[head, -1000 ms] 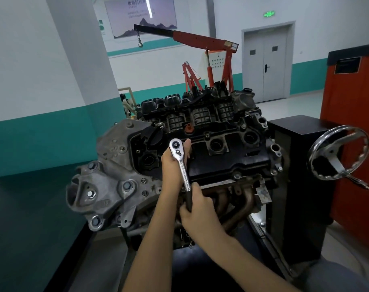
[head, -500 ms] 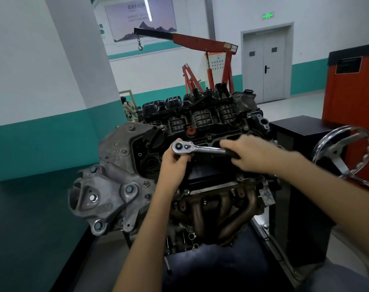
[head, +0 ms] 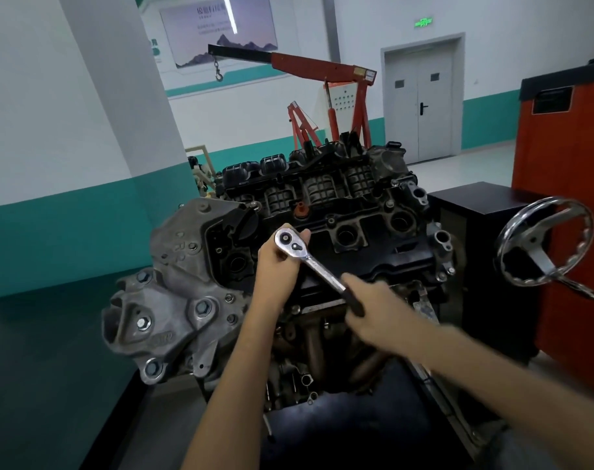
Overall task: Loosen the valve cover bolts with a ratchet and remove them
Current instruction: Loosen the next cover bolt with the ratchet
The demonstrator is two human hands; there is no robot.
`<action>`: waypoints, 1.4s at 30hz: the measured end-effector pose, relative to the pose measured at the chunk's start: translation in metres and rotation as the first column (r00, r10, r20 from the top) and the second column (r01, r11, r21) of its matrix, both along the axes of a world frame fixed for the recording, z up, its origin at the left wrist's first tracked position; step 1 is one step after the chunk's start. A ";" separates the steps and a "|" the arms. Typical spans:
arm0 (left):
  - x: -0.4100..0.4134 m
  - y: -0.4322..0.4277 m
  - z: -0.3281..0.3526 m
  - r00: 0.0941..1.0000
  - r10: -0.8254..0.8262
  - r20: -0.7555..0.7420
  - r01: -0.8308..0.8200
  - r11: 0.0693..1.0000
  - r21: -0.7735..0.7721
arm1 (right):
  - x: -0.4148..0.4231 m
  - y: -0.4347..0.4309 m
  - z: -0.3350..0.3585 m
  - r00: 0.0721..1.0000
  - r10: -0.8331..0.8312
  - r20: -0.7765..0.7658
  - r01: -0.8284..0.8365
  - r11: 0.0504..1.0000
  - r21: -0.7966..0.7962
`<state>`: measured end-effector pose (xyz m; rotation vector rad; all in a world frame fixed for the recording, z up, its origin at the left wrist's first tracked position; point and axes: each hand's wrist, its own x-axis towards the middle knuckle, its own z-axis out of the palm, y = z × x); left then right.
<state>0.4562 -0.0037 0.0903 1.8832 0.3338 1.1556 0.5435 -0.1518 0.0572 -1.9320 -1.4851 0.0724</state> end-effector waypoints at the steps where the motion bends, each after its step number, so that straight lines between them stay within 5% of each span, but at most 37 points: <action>1: 0.001 0.000 0.002 1.000 -0.016 -0.012 0.017 1.000 0.007 | 0.023 -0.006 0.018 0.993 0.013 0.122 -0.006 0.998 -0.057; 5: 0.000 -0.002 0.004 1.000 -0.014 0.007 0.014 0.999 0.049 | 0.076 -0.001 0.085 0.825 0.074 0.560 0.035 0.983 -0.182; 8: 0.000 -0.005 -0.002 0.996 0.028 0.084 -0.028 1.000 -0.003 | 0.070 0.002 0.076 0.815 0.017 0.580 0.052 0.994 -0.101; 10: 0.005 -0.008 -0.007 0.992 0.064 0.108 -0.057 0.996 -0.063 | 0.053 -0.003 0.040 0.901 -0.062 0.429 0.076 0.997 -0.015; 12: 0.010 -0.009 -0.010 0.987 0.086 0.136 -0.072 0.992 -0.107 | 0.020 -0.004 0.001 0.988 -0.099 0.118 0.092 0.994 0.065; 16: 0.016 -0.011 -0.008 0.974 0.113 0.195 -0.091 0.989 -0.120 | -0.063 0.030 -0.043 0.937 -0.023 -0.348 0.105 0.970 0.219; 19: 0.012 -0.008 -0.006 0.975 0.084 0.207 -0.058 0.990 -0.127 | -0.080 0.041 -0.045 0.892 0.025 -0.451 0.101 0.962 0.253; 25: 0.014 0.004 0.002 1.000 0.010 0.020 -0.009 1.000 -0.008 | 0.020 -0.004 0.010 0.998 -0.008 0.064 0.009 1.000 -0.017; 28: 0.012 0.005 0.000 0.999 0.029 0.043 -0.028 0.999 -0.028 | 0.066 -0.006 0.067 0.879 0.021 0.477 0.060 0.986 -0.155; 31: 0.009 0.007 -0.006 0.992 0.040 0.123 -0.027 0.994 -0.108 | 0.062 0.001 0.077 0.805 0.020 0.593 0.065 0.991 -0.121; 33: 0.010 0.005 -0.009 0.989 0.044 0.143 -0.025 0.991 -0.131 | 0.045 -0.003 0.049 0.880 -0.056 0.472 0.087 0.995 -0.044; 36: 0.015 -0.004 -0.009 0.984 0.073 0.164 -0.061 0.995 -0.078 | -0.005 -0.004 -0.007 0.996 -0.089 0.019 0.087 0.992 0.091; 39: 0.016 -0.002 -0.008 0.980 0.102 0.170 -0.082 0.989 -0.121 | -0.062 0.026 -0.038 0.959 -0.031 -0.280 0.090 0.976 0.199; 42: 0.012 0.004 -0.005 0.989 0.101 0.109 -0.089 0.990 -0.113 | -0.074 0.039 -0.040 0.936 0.002 -0.351 0.082 0.971 0.225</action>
